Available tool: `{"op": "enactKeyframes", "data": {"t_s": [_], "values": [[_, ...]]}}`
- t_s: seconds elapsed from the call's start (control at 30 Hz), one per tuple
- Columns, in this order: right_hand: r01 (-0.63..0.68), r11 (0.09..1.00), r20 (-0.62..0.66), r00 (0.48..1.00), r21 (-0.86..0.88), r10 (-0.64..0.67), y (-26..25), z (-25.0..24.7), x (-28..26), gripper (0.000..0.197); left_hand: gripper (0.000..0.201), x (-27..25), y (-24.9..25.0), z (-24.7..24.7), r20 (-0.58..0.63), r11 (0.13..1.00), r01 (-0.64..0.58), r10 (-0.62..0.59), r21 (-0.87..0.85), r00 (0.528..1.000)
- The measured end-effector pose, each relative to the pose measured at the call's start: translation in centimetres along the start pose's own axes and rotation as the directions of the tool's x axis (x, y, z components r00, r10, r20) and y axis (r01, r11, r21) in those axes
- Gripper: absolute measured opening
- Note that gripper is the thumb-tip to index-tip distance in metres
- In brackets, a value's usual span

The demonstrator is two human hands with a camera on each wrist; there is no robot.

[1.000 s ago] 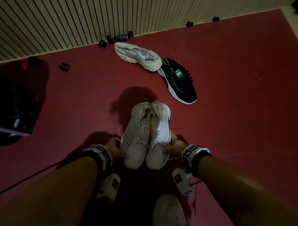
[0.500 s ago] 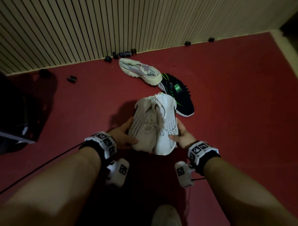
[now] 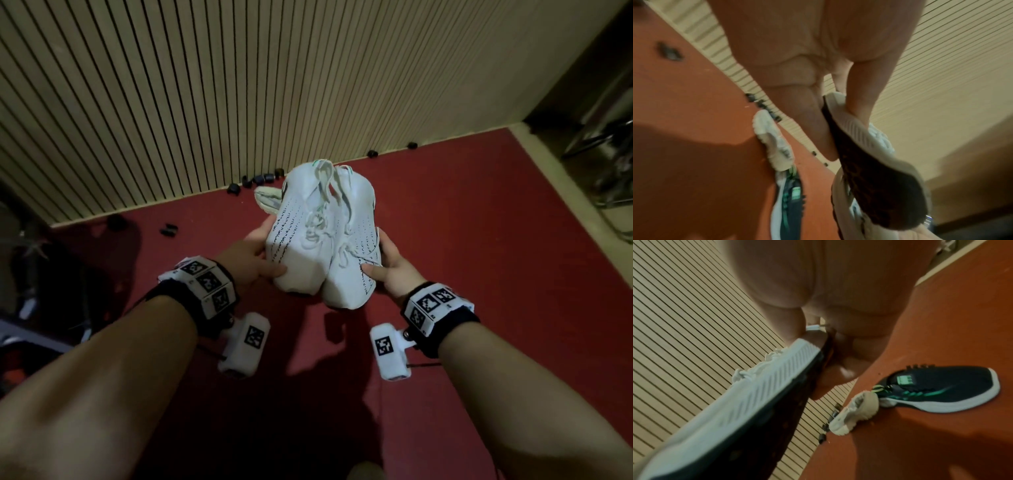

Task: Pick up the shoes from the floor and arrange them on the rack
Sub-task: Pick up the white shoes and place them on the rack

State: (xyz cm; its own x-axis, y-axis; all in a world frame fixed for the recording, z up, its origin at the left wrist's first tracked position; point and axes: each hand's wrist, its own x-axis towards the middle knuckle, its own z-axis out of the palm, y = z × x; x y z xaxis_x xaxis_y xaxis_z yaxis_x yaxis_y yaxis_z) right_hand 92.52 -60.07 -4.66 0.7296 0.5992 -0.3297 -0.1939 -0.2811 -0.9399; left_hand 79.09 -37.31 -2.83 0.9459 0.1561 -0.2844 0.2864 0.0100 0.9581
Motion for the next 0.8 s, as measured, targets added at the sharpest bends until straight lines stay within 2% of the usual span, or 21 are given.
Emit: {"op": "enactKeyframes", "data": {"t_s": [0.1,0.2,0.3,0.43,0.57,0.8], "values": [[-0.018,1.0,-0.053,0.998,-0.024,0.017,-2.9,0.8,-1.5,0.11,0.094,-0.7,1.1,-1.1,-0.02,0.988,-0.02,0.017,-0.155,1.0],[-0.052,0.998,-0.073,0.996,-0.038,0.049,-5.6,1.3,-2.8,0.096,0.097,-1.6,2.4,-1.9,-0.029,0.979,-0.025,0.019,-0.203,0.999],[-0.041,0.999,-0.048,0.998,-0.019,0.04,-8.0,1.2,-3.8,0.091,0.098,-2.9,4.4,-2.6,-0.024,0.975,-0.03,0.025,-0.221,0.999],[0.006,1.0,-0.032,0.999,-0.015,-0.006,-10.6,1.9,-5.0,0.096,0.097,-5.2,7.1,-2.8,-0.018,0.968,-0.009,0.004,-0.252,1.0],[0.07,0.997,0.008,0.998,0.027,-0.07,-10.3,2.2,-5.4,0.084,0.096,-7.3,7.7,-2.1,-0.081,0.959,-0.013,-0.01,-0.283,0.997],[0.076,0.997,0.171,0.983,-0.023,-0.071,-9.9,5.2,-7.0,0.088,0.096,-14.1,6.9,-1.7,-0.285,0.967,-0.034,-0.041,-0.253,0.958]]}}
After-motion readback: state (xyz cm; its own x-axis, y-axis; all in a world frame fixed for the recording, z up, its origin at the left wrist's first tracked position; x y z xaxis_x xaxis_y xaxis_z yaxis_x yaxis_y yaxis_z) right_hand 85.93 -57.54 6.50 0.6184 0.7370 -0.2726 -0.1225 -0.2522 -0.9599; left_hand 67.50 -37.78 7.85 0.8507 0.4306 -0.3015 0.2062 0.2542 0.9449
